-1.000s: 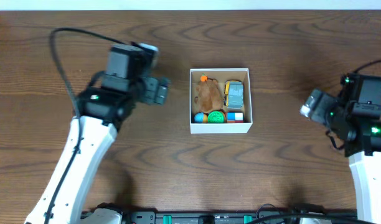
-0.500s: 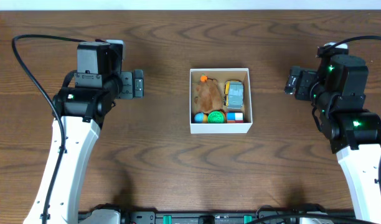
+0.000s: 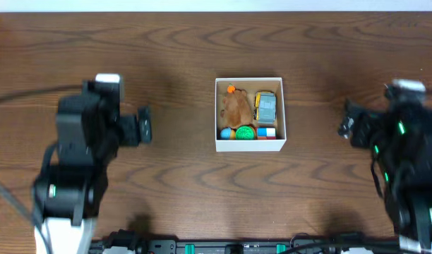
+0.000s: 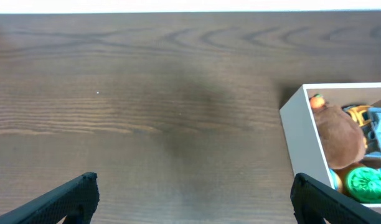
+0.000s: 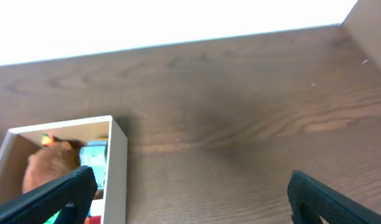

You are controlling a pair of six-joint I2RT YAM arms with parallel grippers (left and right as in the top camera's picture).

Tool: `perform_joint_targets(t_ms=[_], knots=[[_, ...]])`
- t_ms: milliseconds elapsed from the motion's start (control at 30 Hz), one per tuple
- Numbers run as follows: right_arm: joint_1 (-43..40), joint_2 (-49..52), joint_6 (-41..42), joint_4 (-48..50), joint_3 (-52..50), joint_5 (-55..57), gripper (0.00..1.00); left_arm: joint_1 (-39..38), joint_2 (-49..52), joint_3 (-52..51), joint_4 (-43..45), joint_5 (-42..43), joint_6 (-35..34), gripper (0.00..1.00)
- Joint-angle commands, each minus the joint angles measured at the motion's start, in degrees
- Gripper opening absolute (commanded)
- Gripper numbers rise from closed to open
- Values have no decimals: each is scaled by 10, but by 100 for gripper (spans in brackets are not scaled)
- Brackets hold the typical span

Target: Pack container

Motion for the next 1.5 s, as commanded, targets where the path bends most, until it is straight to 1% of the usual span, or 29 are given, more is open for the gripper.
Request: perform_joint_targets(t_ms=[0, 233, 367, 467, 600, 867, 1100, 1233, 1333, 1400, 1467], knots=[[5, -78, 17, -15, -55, 10, 99, 3, -70, -52, 3, -4, -14, 98], [5, -250, 65, -53, -183, 10, 99, 2, -220, -169, 0, -2, -62, 98], [5, -304, 84, -55, -212, 11, 99, 3, -255, -209, 0, -3, -63, 98], [5, -308, 84, -56, -214, 11, 99, 3, -252, -210, 0, -2, -63, 98], [5, -308, 83, -57, -215, -19, 99, 3, -251, -210, 0, -3, -63, 98], [5, -308, 83, -79, -215, -18, 99, 3, -251, -210, 0, -2, -63, 98], [5, -308, 83, -119, -215, -18, 99, 3, -251, -210, 0, -3, -63, 98], [5, -308, 73, -127, -216, 2, 99, 3, -251, -210, 0, -3, -63, 98], [3, -309, 57, -107, -228, -4, 99, 3, -251, -210, 0, -3, -63, 98], [-5, -319, 16, -77, -246, -24, 99, 3, -251, -210, 0, -2, -63, 98], [-21, -345, -27, -26, -282, -54, 99, 3, -251, -210, 0, -3, -63, 98]])
